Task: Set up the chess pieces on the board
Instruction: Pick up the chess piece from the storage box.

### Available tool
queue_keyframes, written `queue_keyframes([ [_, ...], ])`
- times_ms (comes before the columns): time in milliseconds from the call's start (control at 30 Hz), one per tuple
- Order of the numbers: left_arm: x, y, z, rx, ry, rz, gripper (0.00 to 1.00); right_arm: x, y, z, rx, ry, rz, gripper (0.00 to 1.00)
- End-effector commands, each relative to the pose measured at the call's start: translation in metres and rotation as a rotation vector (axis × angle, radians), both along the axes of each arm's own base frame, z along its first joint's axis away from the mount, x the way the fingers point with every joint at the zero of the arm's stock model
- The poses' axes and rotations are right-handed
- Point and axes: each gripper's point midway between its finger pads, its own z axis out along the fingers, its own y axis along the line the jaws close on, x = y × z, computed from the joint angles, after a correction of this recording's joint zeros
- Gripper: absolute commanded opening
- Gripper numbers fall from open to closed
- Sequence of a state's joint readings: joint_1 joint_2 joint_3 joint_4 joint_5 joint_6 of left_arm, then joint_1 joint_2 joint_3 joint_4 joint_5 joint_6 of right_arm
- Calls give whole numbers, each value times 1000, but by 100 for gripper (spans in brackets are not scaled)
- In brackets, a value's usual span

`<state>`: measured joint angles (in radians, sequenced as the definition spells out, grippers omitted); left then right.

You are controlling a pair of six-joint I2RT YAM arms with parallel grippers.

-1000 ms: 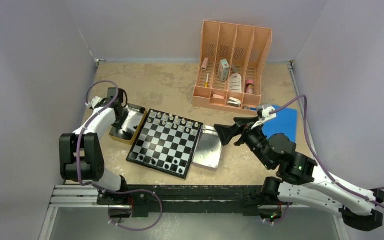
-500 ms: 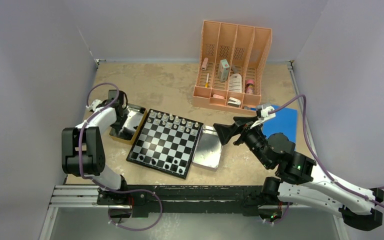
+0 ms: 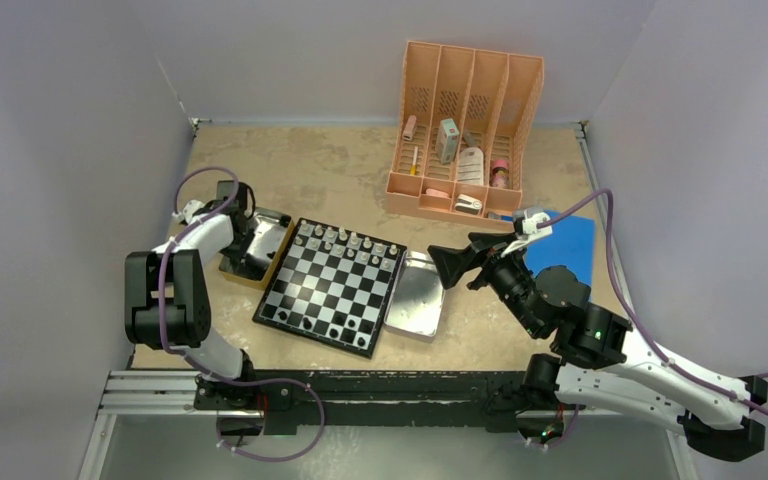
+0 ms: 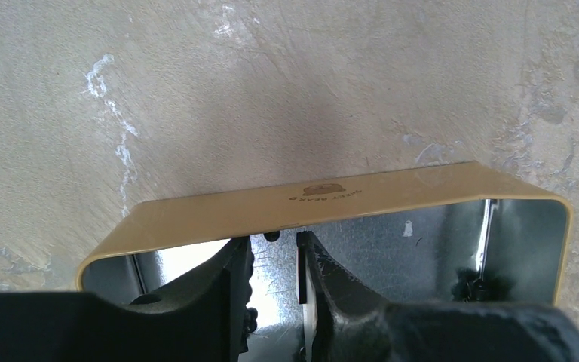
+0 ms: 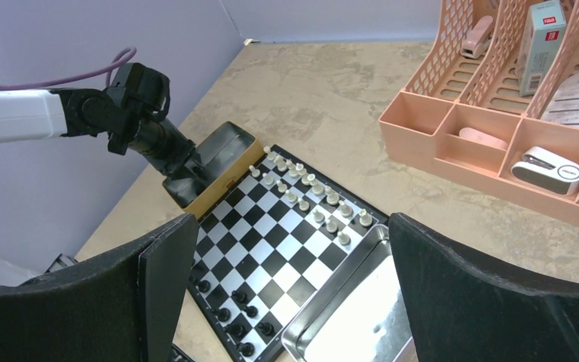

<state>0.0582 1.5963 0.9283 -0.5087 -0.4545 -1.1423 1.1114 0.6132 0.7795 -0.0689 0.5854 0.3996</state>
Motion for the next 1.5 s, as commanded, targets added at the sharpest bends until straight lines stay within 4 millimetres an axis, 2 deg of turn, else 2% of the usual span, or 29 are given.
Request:
queue_keyframes([
  [0, 3, 7, -1, 19, -23, 36, 28, 3, -4, 13, 39, -31, -25, 99],
  [400, 0, 5, -9, 6, -1, 45, 25, 3, -8, 11, 37, -32, -37, 99],
  [800, 1, 4, -12, 2, 11, 33, 13, 3, -8, 10, 38, -28, -39, 99],
  [933, 5, 1, -4, -7, 0, 6, 11, 4, -8, 8, 36, -26, -41, 99],
  [1200, 12, -16, 29, -64, -65, -98, 6, 6, -4, 5, 27, -30, -38, 99],
  [1467, 14, -40, 50, -49, -56, -322, 1, 7, 6, 5, 24, -37, -13, 99],
])
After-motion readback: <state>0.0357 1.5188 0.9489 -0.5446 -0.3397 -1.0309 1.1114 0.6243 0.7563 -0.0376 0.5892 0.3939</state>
